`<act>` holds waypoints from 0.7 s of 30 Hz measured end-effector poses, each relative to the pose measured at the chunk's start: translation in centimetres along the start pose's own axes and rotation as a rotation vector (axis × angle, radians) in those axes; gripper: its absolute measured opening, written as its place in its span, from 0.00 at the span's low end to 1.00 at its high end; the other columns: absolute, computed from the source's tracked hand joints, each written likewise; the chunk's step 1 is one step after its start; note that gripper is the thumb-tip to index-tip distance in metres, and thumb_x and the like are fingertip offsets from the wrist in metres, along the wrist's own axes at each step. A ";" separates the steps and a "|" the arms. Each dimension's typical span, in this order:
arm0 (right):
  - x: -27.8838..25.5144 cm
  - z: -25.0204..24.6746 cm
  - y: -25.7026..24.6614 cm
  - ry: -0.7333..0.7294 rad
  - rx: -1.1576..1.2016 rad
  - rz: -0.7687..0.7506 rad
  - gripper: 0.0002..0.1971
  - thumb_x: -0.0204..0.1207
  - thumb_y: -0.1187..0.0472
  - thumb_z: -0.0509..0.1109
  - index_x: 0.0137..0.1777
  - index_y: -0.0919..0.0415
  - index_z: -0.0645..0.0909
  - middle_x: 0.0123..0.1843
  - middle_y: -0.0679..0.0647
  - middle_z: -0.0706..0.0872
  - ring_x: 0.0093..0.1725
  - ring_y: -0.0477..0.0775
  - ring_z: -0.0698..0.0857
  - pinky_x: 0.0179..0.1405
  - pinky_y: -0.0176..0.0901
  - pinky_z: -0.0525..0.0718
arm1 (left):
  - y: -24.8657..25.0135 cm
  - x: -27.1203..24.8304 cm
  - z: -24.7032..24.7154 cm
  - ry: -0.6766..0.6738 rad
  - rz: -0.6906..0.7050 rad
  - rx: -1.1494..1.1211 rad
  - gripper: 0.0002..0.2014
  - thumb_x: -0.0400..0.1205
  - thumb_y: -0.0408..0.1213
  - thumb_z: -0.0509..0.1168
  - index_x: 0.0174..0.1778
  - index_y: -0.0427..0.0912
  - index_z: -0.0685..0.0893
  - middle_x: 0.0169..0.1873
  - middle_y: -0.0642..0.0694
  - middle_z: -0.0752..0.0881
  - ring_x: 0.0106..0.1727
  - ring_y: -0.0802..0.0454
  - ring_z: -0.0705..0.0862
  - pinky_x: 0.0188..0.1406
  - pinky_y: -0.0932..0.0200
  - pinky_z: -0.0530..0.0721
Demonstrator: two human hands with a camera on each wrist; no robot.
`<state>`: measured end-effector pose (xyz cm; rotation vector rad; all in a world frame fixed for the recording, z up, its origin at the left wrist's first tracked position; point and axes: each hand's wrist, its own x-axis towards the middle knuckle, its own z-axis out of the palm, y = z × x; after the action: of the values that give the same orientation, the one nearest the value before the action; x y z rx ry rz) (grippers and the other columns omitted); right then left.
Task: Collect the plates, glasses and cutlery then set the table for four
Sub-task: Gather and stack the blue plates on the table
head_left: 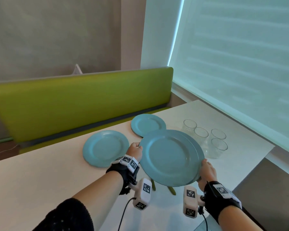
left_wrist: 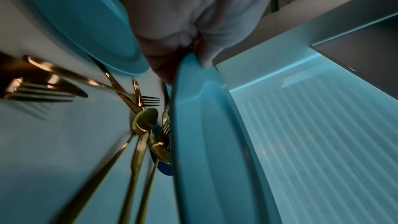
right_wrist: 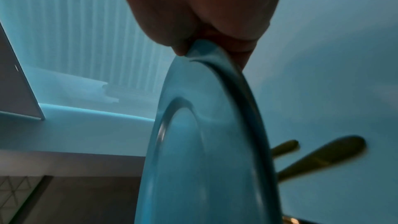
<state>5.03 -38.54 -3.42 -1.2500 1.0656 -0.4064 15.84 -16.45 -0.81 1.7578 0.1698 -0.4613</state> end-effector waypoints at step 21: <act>0.7 13.0 -1.8 -0.167 -0.163 -0.158 0.20 0.86 0.49 0.52 0.60 0.65 0.77 0.51 0.61 0.80 0.49 0.59 0.80 0.44 0.50 0.79 | -5.1 8.0 -13.6 0.220 -0.318 0.433 0.25 0.84 0.48 0.55 0.69 0.30 0.75 0.67 0.33 0.80 0.67 0.36 0.80 0.64 0.52 0.76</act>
<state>16.61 -32.32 -2.80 -1.4933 0.8737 -0.3331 24.18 -3.20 -6.20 2.2188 0.5451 -0.5622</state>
